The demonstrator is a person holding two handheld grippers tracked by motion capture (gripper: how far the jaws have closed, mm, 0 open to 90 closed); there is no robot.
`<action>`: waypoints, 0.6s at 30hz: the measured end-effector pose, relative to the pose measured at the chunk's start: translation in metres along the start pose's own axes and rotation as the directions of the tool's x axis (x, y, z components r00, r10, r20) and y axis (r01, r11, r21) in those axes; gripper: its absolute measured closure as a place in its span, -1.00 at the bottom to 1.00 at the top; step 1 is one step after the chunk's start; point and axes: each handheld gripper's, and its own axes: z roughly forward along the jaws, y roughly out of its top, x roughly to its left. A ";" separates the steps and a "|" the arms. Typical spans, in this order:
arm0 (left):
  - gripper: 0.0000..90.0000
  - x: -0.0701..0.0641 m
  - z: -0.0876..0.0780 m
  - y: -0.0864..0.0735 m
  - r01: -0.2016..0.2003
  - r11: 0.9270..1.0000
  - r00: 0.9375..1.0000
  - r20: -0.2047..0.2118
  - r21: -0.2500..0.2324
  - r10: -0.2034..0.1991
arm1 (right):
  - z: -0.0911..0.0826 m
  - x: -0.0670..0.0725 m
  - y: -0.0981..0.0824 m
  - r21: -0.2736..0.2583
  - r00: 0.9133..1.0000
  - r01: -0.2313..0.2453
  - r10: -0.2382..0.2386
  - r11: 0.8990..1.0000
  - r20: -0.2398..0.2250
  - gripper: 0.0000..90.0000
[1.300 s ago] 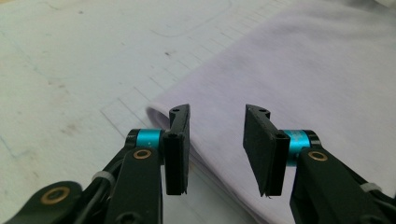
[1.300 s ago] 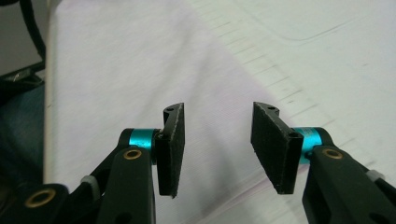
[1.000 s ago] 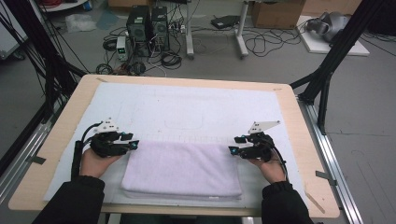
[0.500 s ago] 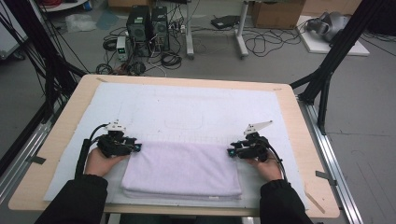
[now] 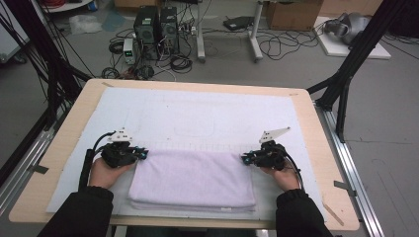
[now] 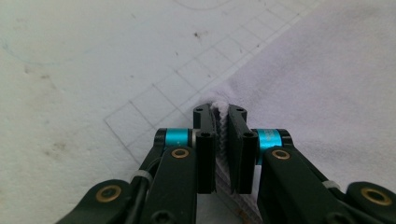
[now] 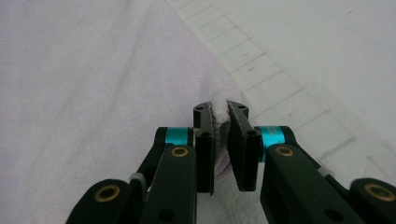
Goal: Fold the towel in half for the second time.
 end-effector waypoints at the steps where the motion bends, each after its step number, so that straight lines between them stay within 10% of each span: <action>1: 0.84 0.000 -0.002 0.002 0.004 1.000 1.000 -0.004 -0.017 -0.005 | -0.002 0.000 0.001 -0.014 1.000 0.009 -0.008 1.000 0.009 0.82; 14: 0.85 0.030 -0.012 0.077 -0.028 0.989 0.987 -0.162 -0.144 0.004 | -0.031 -0.025 0.073 -0.066 0.988 0.055 -0.044 0.996 0.148 0.83; 18: 0.46 0.047 0.005 0.093 0.017 0.992 0.959 -0.279 -0.127 -0.052 | -0.029 -0.047 0.094 -0.069 0.969 0.001 0.016 0.998 0.247 0.40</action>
